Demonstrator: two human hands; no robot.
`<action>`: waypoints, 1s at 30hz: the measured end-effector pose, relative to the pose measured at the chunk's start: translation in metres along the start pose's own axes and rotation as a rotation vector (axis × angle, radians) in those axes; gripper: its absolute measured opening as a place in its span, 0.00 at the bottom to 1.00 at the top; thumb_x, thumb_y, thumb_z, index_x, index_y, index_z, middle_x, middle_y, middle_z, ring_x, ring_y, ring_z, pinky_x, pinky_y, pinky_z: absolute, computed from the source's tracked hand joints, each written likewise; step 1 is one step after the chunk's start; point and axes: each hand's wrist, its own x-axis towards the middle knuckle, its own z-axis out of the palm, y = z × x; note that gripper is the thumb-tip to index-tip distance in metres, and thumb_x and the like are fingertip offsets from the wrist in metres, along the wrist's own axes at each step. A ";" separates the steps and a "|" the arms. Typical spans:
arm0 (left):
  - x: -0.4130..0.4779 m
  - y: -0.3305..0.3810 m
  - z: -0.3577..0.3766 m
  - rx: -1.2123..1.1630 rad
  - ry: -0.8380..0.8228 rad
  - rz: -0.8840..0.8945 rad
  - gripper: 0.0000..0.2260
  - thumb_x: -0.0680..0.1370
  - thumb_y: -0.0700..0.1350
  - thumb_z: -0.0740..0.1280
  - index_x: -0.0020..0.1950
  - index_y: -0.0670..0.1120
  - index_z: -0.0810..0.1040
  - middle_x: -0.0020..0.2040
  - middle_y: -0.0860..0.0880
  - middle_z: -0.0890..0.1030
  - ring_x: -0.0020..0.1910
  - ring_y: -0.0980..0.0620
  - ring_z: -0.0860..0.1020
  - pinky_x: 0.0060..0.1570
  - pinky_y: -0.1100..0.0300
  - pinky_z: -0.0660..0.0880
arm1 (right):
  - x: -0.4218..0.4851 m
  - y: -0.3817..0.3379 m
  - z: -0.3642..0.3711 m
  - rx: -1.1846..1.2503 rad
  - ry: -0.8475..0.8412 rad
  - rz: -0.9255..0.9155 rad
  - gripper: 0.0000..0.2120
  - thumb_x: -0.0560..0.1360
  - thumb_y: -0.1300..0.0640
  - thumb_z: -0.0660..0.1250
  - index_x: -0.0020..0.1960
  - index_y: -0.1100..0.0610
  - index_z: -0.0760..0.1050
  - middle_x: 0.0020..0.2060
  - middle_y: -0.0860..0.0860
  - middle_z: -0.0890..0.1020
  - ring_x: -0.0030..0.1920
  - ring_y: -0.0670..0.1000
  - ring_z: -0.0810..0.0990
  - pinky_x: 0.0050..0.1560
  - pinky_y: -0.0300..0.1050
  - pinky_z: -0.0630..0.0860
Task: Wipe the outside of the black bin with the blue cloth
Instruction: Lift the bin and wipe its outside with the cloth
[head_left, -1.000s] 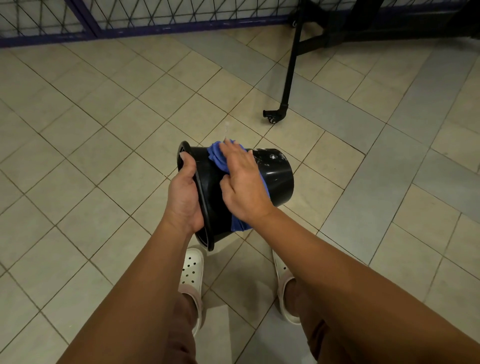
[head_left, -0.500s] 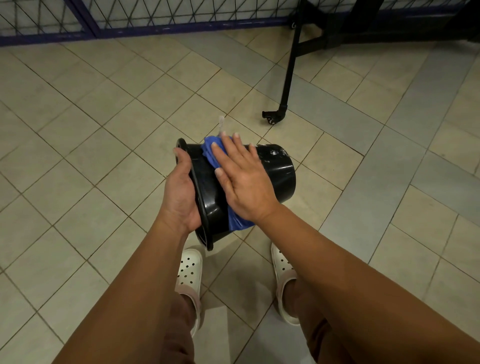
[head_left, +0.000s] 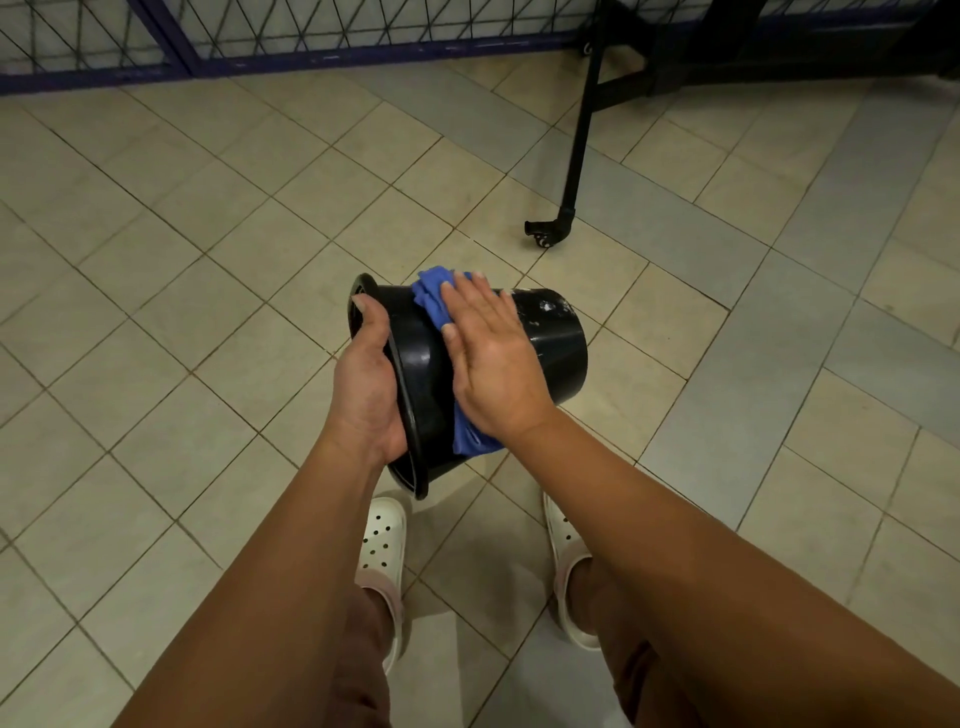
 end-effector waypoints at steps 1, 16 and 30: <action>0.001 -0.001 -0.001 0.008 0.017 0.001 0.34 0.79 0.68 0.51 0.73 0.45 0.71 0.68 0.41 0.78 0.66 0.42 0.78 0.65 0.44 0.73 | -0.001 0.001 0.001 0.012 0.008 0.051 0.25 0.80 0.51 0.46 0.72 0.61 0.63 0.72 0.57 0.65 0.74 0.55 0.58 0.75 0.54 0.51; -0.005 0.001 0.001 0.052 0.079 0.008 0.33 0.79 0.68 0.51 0.71 0.45 0.74 0.63 0.41 0.81 0.61 0.41 0.81 0.59 0.43 0.76 | -0.002 0.007 -0.002 -0.006 0.007 0.146 0.24 0.81 0.50 0.46 0.73 0.60 0.61 0.73 0.57 0.64 0.75 0.53 0.57 0.75 0.48 0.46; -0.005 0.003 0.002 0.069 0.127 0.022 0.32 0.80 0.67 0.51 0.69 0.45 0.75 0.61 0.41 0.83 0.60 0.41 0.81 0.59 0.42 0.76 | -0.006 0.005 0.003 0.002 0.070 0.198 0.25 0.81 0.50 0.45 0.73 0.61 0.61 0.73 0.57 0.64 0.75 0.53 0.57 0.75 0.48 0.48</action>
